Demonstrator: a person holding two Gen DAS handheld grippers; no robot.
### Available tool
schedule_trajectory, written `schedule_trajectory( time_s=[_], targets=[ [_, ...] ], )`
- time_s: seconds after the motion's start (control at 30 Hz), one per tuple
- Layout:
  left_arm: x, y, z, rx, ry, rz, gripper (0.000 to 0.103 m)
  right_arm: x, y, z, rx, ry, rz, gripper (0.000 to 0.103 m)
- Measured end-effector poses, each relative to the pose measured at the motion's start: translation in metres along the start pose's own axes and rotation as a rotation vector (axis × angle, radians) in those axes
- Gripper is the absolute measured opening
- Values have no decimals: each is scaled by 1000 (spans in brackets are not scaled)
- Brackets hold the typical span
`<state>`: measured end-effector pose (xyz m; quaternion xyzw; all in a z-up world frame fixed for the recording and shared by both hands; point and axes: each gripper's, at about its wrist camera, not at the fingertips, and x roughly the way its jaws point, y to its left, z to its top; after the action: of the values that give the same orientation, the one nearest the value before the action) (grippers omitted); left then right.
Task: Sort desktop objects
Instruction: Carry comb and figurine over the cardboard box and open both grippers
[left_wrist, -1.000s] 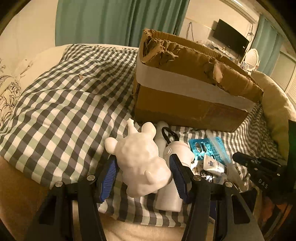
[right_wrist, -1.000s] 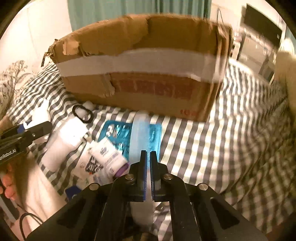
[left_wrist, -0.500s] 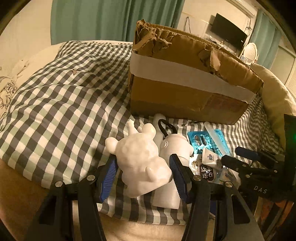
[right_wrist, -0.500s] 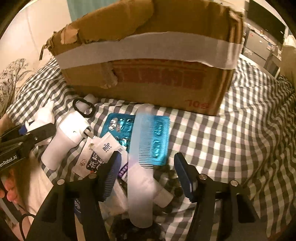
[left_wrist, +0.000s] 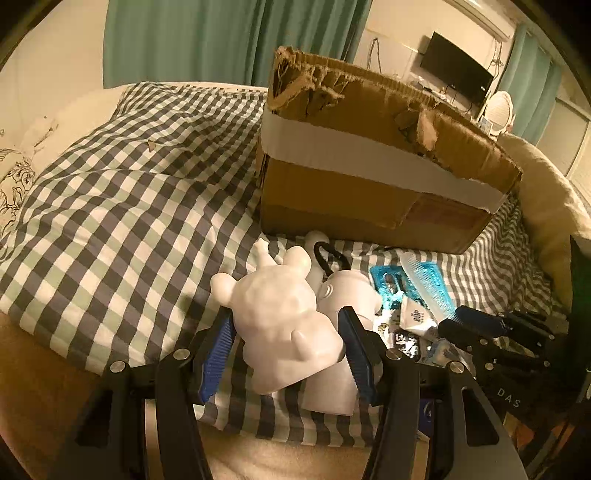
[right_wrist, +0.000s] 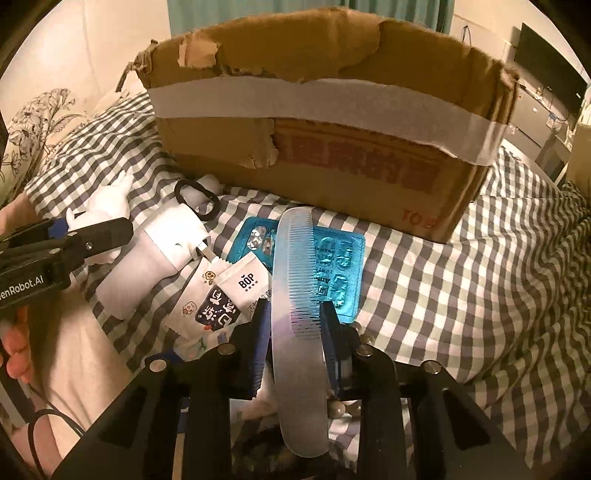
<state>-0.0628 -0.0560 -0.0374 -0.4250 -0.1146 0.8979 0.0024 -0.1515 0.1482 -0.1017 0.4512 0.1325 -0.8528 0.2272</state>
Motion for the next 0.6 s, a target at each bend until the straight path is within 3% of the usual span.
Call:
schedule_trajectory(
  time_s=[0.37,0.6],
  targets=[
    [-43,-16,9,18,-104,-51,58,-64,-18,9,92,-140,48,26],
    [-92,-34,44,40,-218,-102,58,-118,-25,42,111,-245,61,26]
  ],
)
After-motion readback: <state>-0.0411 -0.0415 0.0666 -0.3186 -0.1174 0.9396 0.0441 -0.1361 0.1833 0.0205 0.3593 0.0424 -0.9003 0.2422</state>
